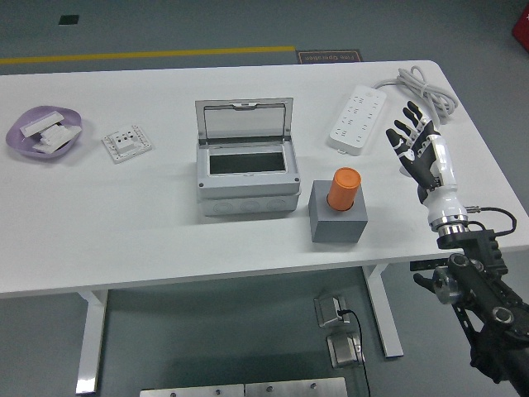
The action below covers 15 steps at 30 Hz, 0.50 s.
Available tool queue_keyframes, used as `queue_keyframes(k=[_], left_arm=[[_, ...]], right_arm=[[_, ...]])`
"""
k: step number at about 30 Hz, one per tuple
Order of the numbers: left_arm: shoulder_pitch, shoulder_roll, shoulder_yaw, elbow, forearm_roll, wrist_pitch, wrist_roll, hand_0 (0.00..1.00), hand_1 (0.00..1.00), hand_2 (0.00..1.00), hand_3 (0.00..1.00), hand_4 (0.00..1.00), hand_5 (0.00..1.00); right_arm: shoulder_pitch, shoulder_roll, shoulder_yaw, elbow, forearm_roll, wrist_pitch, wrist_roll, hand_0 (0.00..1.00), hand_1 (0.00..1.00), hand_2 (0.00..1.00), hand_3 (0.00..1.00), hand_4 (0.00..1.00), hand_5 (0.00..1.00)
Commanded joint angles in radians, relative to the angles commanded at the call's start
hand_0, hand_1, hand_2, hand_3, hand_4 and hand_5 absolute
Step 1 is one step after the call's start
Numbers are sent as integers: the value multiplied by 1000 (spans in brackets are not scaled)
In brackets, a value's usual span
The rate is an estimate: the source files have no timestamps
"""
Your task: Pick up the cylinder from the cube,place it in the box,flap close box
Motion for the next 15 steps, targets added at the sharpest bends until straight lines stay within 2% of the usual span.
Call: queue_keyframes(k=[3, 4, 9, 10, 15], left_arm=[[-8, 0, 35, 0, -36, -2, -9, 631, 645, 607, 612, 661, 255], [-10, 0, 44, 0, -45, -4, -10, 630, 645, 607, 612, 661, 256], [-11, -5, 61, 0, -57, -14, -11, 630, 645, 607, 612, 661, 256], [-11, -6, 62, 0, -57, -15, -12, 630, 645, 607, 611, 661, 255], [-10, -4, 58, 0, -54, -17, -14, 630, 645, 607, 611, 661, 255]], right_arm=[[22, 8, -46, -33, -10, 3, -4, 835, 875, 916, 907, 991, 804], [30, 12, -59, -45, -15, 4, -4, 841, 874, 912, 904, 998, 888], [50, 12, -91, -73, -25, 8, -8, 841, 874, 912, 904, 998, 888], [51, 10, -91, -73, -26, 8, -8, 842, 874, 910, 904, 998, 861], [42, -5, -81, -62, -36, 7, -9, 842, 874, 910, 904, 998, 861]])
